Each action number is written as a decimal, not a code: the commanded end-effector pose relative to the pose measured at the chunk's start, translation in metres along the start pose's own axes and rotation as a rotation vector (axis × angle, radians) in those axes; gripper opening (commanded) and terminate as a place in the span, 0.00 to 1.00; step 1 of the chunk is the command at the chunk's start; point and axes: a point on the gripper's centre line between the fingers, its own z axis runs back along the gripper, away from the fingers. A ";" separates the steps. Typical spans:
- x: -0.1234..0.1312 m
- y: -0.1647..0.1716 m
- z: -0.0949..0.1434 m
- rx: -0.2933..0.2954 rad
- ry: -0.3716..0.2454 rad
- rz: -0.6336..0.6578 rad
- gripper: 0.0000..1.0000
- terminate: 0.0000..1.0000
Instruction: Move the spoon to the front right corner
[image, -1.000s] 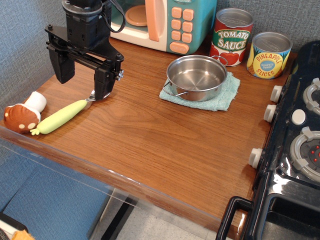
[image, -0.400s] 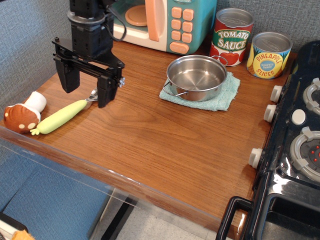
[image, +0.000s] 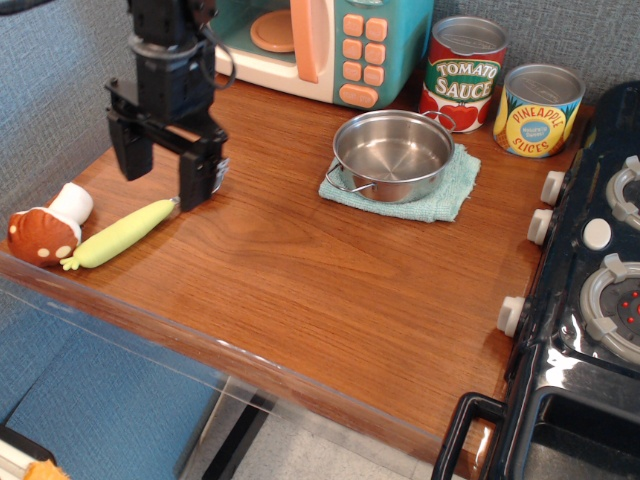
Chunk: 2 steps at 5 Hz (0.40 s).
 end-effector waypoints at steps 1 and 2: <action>-0.002 0.023 -0.020 0.038 -0.058 0.102 1.00 0.00; -0.007 0.028 -0.031 0.014 -0.059 0.118 1.00 0.00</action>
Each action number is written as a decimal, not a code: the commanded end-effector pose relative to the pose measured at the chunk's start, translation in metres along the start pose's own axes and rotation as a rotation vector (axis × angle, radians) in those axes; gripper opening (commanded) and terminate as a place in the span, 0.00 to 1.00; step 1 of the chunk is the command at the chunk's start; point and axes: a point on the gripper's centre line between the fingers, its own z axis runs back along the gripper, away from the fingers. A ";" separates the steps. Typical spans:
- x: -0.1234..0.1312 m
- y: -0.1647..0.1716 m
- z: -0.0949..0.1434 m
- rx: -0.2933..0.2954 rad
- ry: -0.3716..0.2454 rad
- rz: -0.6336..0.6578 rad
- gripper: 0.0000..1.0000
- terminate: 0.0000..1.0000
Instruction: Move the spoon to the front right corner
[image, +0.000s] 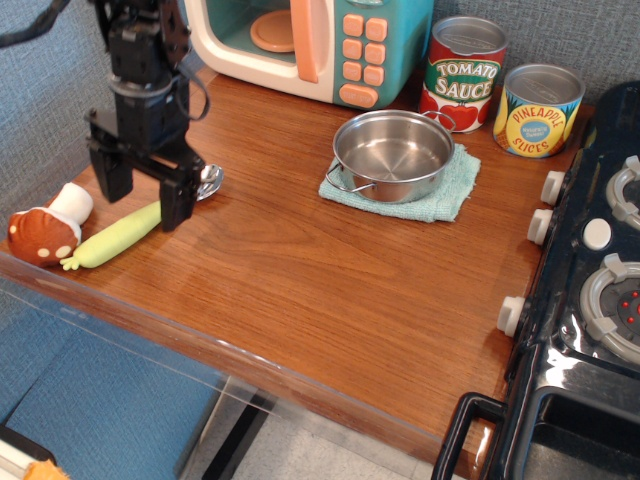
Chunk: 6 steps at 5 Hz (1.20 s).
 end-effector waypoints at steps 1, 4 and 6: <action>-0.005 0.011 -0.016 -0.058 -0.028 0.000 1.00 0.00; -0.003 0.009 -0.023 -0.125 0.014 -0.034 0.00 0.00; 0.011 -0.004 0.044 -0.107 -0.083 0.089 0.00 0.00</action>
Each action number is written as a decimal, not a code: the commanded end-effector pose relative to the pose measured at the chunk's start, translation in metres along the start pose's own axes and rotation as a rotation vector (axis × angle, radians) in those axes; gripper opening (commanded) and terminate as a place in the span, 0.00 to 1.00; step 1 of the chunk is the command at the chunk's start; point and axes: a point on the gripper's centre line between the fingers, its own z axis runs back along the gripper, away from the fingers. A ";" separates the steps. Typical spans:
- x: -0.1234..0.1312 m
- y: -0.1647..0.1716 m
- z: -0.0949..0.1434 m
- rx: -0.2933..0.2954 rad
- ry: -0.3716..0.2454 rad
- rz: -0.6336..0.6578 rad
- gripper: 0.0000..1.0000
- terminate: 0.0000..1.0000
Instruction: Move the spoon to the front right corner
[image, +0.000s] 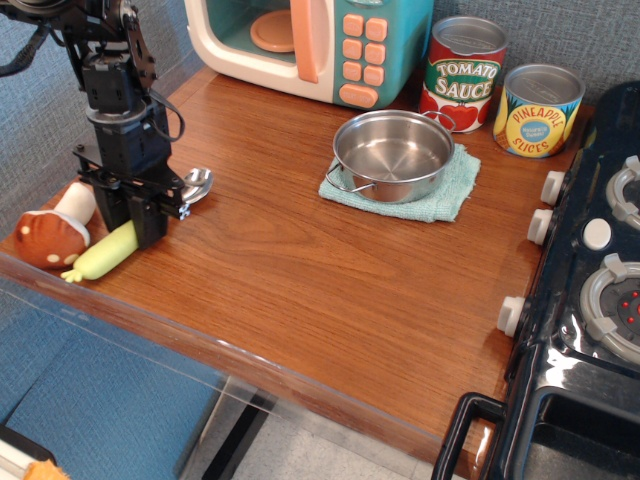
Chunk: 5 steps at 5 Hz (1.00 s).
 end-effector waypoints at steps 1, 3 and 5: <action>0.022 -0.047 0.085 -0.038 -0.195 0.173 0.00 0.00; 0.015 -0.146 0.058 -0.088 -0.174 0.063 0.00 0.00; 0.021 -0.205 0.036 -0.092 -0.174 0.000 0.00 0.00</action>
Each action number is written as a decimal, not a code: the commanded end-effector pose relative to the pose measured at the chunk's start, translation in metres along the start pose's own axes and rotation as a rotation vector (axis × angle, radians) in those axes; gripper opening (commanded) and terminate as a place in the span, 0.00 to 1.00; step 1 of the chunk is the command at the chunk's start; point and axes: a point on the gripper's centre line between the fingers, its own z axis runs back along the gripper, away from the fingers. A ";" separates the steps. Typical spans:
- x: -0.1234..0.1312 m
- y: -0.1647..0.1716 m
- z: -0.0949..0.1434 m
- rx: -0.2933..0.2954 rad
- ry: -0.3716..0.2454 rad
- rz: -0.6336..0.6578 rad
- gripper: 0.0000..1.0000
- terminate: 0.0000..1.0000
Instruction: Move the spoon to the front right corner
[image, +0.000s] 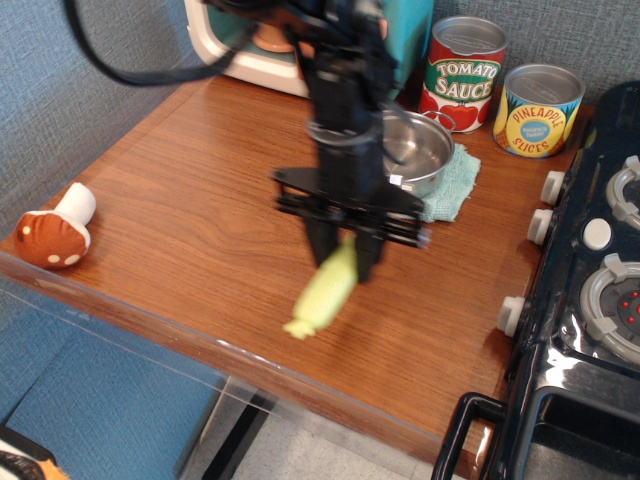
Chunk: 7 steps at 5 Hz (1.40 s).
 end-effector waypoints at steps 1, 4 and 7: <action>0.013 -0.021 -0.009 -0.009 -0.021 -0.006 0.00 0.00; 0.009 -0.024 -0.010 0.024 -0.031 -0.001 1.00 0.00; 0.003 -0.017 0.071 0.034 -0.202 0.007 1.00 0.00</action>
